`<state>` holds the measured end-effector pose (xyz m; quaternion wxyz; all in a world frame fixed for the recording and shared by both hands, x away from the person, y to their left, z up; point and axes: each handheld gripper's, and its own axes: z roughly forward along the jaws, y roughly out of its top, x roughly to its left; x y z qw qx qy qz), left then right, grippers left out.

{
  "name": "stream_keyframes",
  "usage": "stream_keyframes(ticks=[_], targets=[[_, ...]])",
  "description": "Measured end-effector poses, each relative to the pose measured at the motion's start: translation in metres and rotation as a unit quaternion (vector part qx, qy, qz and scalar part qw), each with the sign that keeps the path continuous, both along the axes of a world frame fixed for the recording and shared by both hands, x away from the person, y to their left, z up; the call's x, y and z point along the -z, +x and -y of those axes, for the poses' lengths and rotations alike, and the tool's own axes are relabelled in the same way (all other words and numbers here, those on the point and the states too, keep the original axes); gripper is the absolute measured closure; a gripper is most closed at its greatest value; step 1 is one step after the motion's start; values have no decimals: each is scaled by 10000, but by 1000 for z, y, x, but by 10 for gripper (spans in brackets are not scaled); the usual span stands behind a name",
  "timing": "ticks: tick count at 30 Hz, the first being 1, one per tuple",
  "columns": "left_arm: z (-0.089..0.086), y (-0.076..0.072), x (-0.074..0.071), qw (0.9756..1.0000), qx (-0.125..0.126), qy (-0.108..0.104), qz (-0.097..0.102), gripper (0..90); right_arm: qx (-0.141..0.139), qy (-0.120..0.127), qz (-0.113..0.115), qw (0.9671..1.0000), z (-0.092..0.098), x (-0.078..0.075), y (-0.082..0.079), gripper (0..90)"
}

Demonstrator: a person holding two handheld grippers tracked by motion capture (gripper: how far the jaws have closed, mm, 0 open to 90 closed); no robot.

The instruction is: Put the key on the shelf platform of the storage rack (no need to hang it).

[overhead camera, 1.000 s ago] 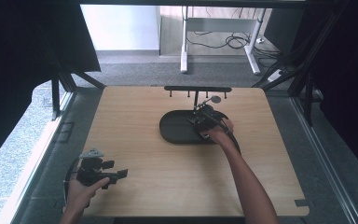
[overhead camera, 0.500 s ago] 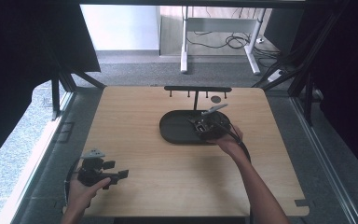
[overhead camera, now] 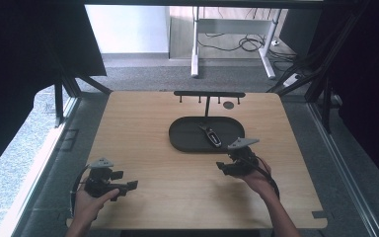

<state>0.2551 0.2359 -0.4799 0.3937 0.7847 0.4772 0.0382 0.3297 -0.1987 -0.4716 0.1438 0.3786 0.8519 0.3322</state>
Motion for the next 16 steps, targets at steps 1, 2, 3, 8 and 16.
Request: stream_keyframes(ticks=[1, 2, 3, 8, 16], targets=[[0, 0, 0, 10000, 6, 1, 1, 228, 4, 7, -21, 10000, 3, 4, -4, 391], [0, 0, 0, 10000, -4, 1, -7, 228, 29, 33, -39, 10000, 6, 8, -8, 394], [1, 0, 0, 10000, 3, 8, -1, 228, 48, 72, -41, 10000, 9, 12, -12, 395], [3, 0, 2, 10000, 31, 30, -17, 228, 39, -26, -98, 9999, 16, 25, -24, 395], [2, 1, 1, 10000, 16, 18, -8, 226, -6, -89, 72, 9999, 10, 28, -30, 390]])
